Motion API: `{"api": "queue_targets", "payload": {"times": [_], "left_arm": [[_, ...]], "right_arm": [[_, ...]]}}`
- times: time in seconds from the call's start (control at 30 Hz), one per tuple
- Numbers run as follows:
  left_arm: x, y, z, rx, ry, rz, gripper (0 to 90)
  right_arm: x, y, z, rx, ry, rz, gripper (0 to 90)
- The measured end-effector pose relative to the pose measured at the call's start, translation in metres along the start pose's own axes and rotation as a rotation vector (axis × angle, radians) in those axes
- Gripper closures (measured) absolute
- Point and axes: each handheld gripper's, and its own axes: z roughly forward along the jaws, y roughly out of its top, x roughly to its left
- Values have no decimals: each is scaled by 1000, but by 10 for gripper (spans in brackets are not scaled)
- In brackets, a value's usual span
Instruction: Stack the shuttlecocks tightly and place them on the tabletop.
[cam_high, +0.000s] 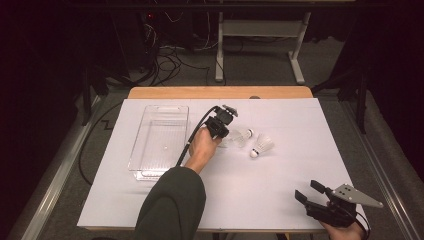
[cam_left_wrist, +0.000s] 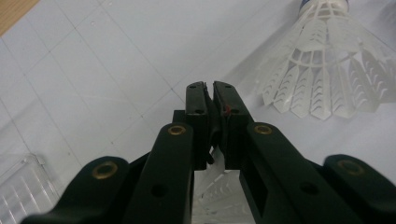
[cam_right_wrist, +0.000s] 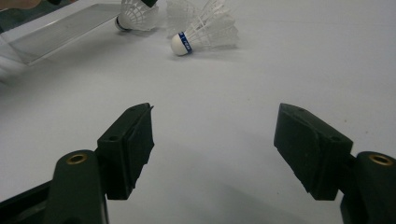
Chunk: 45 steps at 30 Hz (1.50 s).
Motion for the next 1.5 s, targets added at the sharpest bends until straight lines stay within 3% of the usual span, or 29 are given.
{"api": "queue_targets", "payload": {"times": [0.63, 1.13, 1.5], "left_arm": [[-3, 2, 11, -5, 6, -16, 735], [1, 1, 9, -30, -5, -38, 606], [-1, 1, 8, -33, -5, -34, 578]], "right_arm": [[0, -1, -1, -3, 0, 5, 290], [0, -1, -1, -3, 2, 5, 290], [0, -1, -2, -3, 1, 6, 290]]}}
